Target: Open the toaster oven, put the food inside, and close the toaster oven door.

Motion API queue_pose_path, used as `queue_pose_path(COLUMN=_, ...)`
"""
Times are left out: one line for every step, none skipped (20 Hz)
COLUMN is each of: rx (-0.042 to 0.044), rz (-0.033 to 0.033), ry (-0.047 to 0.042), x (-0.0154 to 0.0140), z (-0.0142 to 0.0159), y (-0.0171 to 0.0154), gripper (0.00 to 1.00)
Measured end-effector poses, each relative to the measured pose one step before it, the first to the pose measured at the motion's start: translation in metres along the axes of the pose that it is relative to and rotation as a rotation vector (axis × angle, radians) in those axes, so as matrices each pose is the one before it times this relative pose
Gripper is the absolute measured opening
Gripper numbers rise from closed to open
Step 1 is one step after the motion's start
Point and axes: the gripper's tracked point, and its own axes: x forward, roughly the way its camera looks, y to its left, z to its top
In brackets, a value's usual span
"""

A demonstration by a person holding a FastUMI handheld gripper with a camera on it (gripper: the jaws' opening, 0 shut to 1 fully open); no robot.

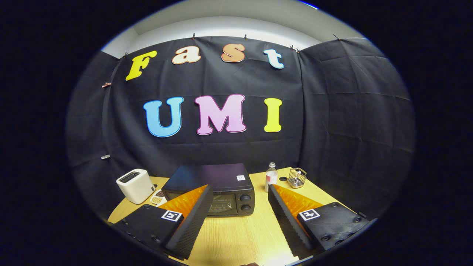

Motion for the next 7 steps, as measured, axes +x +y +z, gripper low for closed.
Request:
queue_pose_path(rx=0.00279, rz=0.00541, ry=-0.00346, x=0.00221, z=0.00115, y=0.00241, gripper=0.99)
queue_pose_path(rx=-0.00013, rz=0.00687, ry=-0.00556, x=0.00090, z=0.00220, y=0.00269, gripper=0.99)
queue_pose_path(rx=-0.00290, rz=0.00677, ry=-0.00660, x=0.00124, z=0.00349, y=0.00319, gripper=0.99)
queue_pose_path(rx=-0.00235, rz=0.00700, ry=-0.00664, x=0.00146, z=0.00302, y=0.00178, gripper=0.99)
queue_pose_path(rx=-0.00040, rz=0.00551, ry=-0.00490, x=0.00149, z=0.00291, y=0.00361, gripper=0.99)
queue_pose_path(rx=0.00255, rz=0.00411, ry=-0.00413, x=0.00117, z=0.00165, y=0.00280, gripper=0.99)
queue_pose_path(rx=0.00671, rz=0.00271, ry=-0.00428, x=0.00111, z=0.00244, y=0.00217, gripper=0.99)
